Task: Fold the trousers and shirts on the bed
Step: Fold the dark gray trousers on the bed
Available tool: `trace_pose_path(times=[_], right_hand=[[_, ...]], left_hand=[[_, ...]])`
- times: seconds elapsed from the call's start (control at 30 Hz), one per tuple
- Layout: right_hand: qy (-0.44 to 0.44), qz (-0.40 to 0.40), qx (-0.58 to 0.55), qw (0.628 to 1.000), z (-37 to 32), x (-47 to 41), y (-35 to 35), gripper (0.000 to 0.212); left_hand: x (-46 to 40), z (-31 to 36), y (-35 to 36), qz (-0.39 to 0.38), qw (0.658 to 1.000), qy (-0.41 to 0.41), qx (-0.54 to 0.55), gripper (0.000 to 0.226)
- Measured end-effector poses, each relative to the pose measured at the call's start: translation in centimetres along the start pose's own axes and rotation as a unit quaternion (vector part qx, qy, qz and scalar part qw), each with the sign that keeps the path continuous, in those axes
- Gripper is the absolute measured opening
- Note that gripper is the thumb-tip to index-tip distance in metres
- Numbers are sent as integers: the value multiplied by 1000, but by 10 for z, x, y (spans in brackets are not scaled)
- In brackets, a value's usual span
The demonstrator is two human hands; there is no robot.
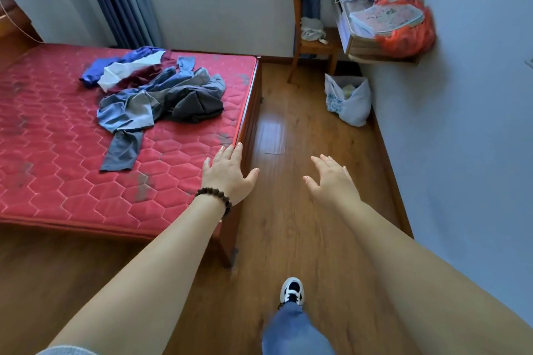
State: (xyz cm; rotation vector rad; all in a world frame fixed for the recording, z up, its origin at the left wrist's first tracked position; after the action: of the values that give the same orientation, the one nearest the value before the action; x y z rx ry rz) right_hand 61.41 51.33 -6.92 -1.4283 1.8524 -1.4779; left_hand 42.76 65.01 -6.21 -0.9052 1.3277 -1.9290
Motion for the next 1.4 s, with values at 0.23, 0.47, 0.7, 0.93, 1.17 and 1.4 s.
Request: trace_pose_path(times=[0.23,0.47,0.7,0.93,1.17,1.4], right_hand=[[-9,6,5,1000,34,-166,-94,58],[-30,5,8,1000,40,-312,-136,57],[-60,17,29,998,19,-486,-152,56],[-133,-15,78,988,-55,-701,-201,56],[-199,-37,83,976,-133,-826,-227,55],[-283,-76,106,950,-213,-907,-211,56]], left_hand=[[-171,35,-49,11,999,-36,11,75],[-308,31,-63,7,998,-65,9,76],[-448,-10,-73,20,994,-100,26,75],[-627,-77,-124,39,983,-166,73,73],[-715,-138,-157,50,968,-226,92,75],[-731,-197,-161,74,941,-314,102,75]])
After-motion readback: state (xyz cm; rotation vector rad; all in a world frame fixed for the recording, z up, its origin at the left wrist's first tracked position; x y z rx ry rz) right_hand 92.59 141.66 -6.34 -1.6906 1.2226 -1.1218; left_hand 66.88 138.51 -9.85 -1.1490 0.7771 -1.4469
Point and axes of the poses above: each hand's wrist, its own x-axis away from the middle knuckle, its own y-axis out of the palm, z = x × y, the point moved 6 cm from there along -x, towards the middle knuckle, and after that the axes turned 11 degrees about -z, right-handed, at the moved point
